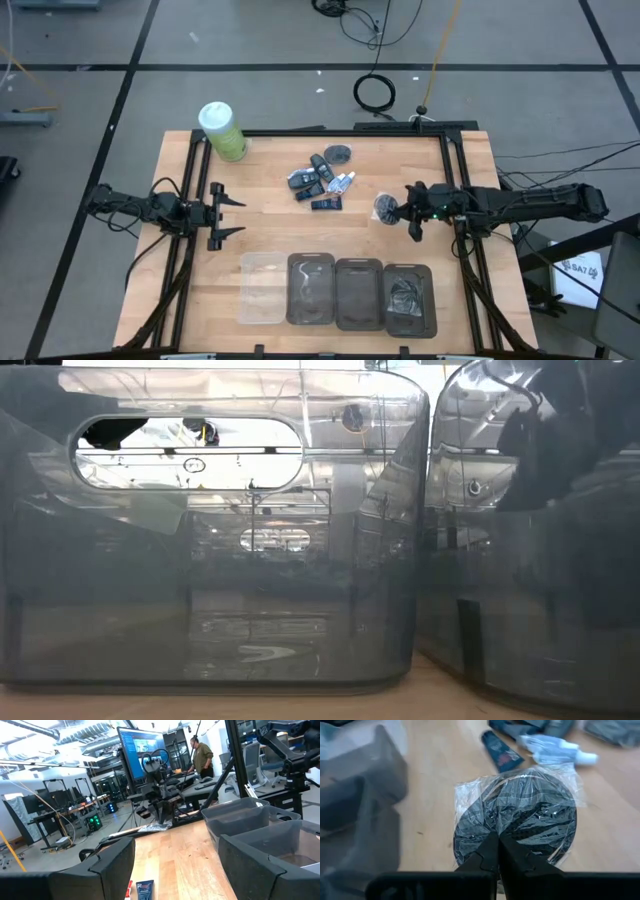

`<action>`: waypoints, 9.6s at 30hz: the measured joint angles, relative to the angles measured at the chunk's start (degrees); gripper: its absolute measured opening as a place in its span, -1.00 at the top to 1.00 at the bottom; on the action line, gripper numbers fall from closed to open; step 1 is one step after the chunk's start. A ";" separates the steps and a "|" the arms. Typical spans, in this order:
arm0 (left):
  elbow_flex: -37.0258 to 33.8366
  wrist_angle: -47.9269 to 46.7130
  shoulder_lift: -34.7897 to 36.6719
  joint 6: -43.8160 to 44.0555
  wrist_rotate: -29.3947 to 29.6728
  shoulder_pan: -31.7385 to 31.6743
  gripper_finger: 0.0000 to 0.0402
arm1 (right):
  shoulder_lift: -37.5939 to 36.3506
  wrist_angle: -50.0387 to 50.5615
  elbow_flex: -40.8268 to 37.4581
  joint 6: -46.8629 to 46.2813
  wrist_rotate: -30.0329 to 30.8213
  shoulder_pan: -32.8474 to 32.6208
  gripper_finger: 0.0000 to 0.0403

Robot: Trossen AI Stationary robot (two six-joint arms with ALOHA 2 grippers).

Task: Pick & Place Travel size toiletries
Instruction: Put the bottom black hairbrush into the right black bin, then put the black hairbrush into the right black bin

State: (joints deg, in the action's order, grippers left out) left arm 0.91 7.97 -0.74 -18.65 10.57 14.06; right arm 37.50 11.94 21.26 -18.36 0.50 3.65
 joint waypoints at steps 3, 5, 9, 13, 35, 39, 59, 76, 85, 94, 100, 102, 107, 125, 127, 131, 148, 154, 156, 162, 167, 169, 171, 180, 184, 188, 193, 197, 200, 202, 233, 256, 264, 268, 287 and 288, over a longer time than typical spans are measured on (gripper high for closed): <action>0.00 -0.02 0.01 0.00 0.00 0.00 -0.41 | 0.00 -2.71 0.00 0.57 -4.37 0.01 1.00; -0.01 -0.02 0.00 0.00 0.00 0.00 -0.41 | 0.00 -4.88 0.00 0.64 -8.22 0.01 1.00; 0.00 -0.01 -0.01 0.00 0.00 0.00 -0.41 | 0.00 -10.57 0.00 1.08 -17.51 0.01 1.00; -0.01 -0.02 -0.01 0.00 0.00 0.00 -0.41 | 0.00 -17.49 0.00 -0.63 -24.71 -1.02 1.00; 0.00 0.00 -0.01 0.00 0.00 0.00 -0.41 | 8.32 0.00 17.92 -14.53 1.58 -38.75 1.00; 0.00 0.00 0.01 0.00 0.00 0.00 -0.41 | 13.58 4.93 22.84 -21.17 6.22 -44.71 1.00; 0.00 -0.02 0.00 0.00 0.01 0.00 -0.41 | 28.80 8.92 25.40 -49.56 8.55 -56.64 1.00; 0.00 0.00 -0.01 0.00 0.00 0.00 -0.41 | 28.87 13.26 25.40 -54.30 8.69 -56.64 0.83; 0.00 -0.01 -0.01 0.00 0.00 0.00 -0.41 | 28.85 13.23 25.38 -51.27 10.18 -56.60 0.65; 0.00 -0.02 0.01 0.00 0.00 0.00 -0.41 | 28.85 13.23 25.35 -43.63 10.44 -54.26 0.59; 0.00 -0.02 0.01 0.00 0.00 0.00 -0.41 | 28.85 13.23 25.35 -35.50 10.44 -51.31 0.58; -0.01 -0.01 0.01 0.00 0.01 0.00 -0.41 | 28.85 13.22 25.35 -32.93 10.44 -50.16 0.58; 0.00 -0.02 0.01 0.00 0.02 0.00 -0.41 | 28.85 13.21 25.35 -26.48 10.45 -47.47 0.59; 0.00 -0.02 -0.01 0.00 0.00 0.00 -0.41 | 28.83 13.20 25.35 -9.94 12.42 -37.71 0.59; 0.00 -0.02 0.01 0.00 0.00 0.00 -0.41 | 28.83 13.19 25.35 -8.49 15.38 -36.98 0.59; 0.00 -0.02 0.01 0.00 0.01 0.00 -0.41 | 28.83 13.19 25.33 -5.06 20.44 -35.47 0.58; -0.02 0.00 -0.01 0.00 0.00 0.00 -0.41 | 28.83 3.58 23.66 11.13 22.29 -24.17 0.60; 0.00 -0.02 0.00 0.00 0.00 0.00 -0.41 | 28.85 -5.71 19.71 17.37 22.24 -20.27 0.61; 0.00 0.00 0.01 0.00 0.00 0.00 -0.41 | 28.85 -8.65 18.66 18.86 22.22 -19.12 0.61; 0.00 -0.02 -0.01 0.00 0.00 0.00 -0.41 | 28.85 -20.78 14.21 22.03 22.20 -15.69 0.61; 0.00 -0.02 0.01 0.00 0.01 0.00 -0.41 | 28.87 -35.79 8.88 25.76 22.20 -12.72 0.61; -0.01 0.00 0.00 0.00 0.00 0.00 -0.41 | 28.85 -42.78 6.75 27.66 22.20 -11.44 0.62; -0.01 -0.01 0.01 0.00 0.00 0.00 -0.41 | 28.85 -49.09 4.76 29.20 22.20 -10.23 0.61; 0.00 0.00 -0.01 0.00 0.00 0.00 -0.41 | 28.83 -69.63 -2.23 33.19 22.18 -4.09 0.62; 0.00 -0.02 0.01 0.00 0.00 0.00 -0.41 | 28.83 -74.33 -3.15 33.11 22.02 -0.62 0.62; 0.00 -0.02 -0.01 0.00 0.00 0.00 -0.41 | 28.83 -76.92 -3.17 33.02 21.96 3.30 0.62; 0.00 -0.01 0.01 0.00 0.00 0.00 -0.41 | 28.83 -79.25 -3.17 31.25 21.77 8.58 0.62; 0.00 -0.02 -0.01 0.00 0.00 0.00 -0.41 | 28.83 -80.13 -3.17 26.50 21.76 12.57 0.62; 0.00 -0.02 -0.01 0.00 0.00 0.00 -0.41 | 28.85 -80.41 -3.17 22.09 21.74 15.01 0.62; 0.00 -0.01 0.01 0.00 0.01 0.00 -0.41 | 28.87 -80.73 -3.17 19.17 21.74 16.35 0.62; 0.00 0.01 -0.01 0.00 0.00 0.00 -0.41 | 44.64 -53.83 27.56 21.02 11.18 21.42 0.62; 0.00 0.00 -0.01 0.00 0.00 0.00 -0.41 | 63.55 -2.22 50.23 12.38 -0.64 30.01 0.59; -0.01 -0.02 -0.01 0.00 0.00 0.00 -0.41 | 66.02 2.36 50.25 8.23 -0.67 29.19 0.15; 0.00 -0.02 0.01 0.00 0.00 0.00 -0.41 | 67.48 2.98 50.23 6.58 -0.55 29.22 -0.11; 0.00 -0.02 0.01 0.00 0.00 0.00 -0.41 | 70.93 2.27 50.25 2.96 -0.26 28.76 -0.16; 0.00 0.00 0.01 0.00 0.00 0.00 -0.41 | 71.68 2.25 50.27 2.96 -0.18 28.80 -0.17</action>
State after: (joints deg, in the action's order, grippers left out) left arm 0.91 7.97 -0.73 -18.65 10.57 14.06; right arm 109.17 14.18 71.52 -15.40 0.31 32.44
